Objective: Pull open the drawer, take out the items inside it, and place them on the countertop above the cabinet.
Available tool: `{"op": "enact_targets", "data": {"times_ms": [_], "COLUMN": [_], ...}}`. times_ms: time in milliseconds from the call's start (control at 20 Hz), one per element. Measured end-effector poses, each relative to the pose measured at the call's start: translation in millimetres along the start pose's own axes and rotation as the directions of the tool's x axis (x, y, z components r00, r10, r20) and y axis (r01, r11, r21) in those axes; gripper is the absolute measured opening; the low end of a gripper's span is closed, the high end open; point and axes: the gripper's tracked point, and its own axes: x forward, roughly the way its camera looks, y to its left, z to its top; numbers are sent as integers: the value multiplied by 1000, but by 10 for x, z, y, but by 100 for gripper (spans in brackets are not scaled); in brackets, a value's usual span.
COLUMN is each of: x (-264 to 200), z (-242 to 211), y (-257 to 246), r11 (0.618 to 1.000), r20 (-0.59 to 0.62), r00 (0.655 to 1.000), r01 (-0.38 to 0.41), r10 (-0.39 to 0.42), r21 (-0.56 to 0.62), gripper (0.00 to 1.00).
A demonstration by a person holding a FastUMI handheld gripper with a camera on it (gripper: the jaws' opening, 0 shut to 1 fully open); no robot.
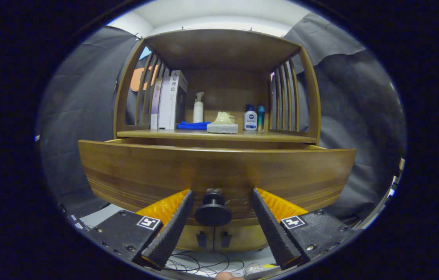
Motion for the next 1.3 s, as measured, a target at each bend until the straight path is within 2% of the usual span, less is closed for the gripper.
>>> {"op": "enact_targets", "data": {"times_ms": [1300], "x": [740], "z": [158], "y": [21], "r11": [1000], "r20": [-18], "r00": [1000], "r01": [-3], "r10": [3], "r21": [-1], "gripper": [98]}}
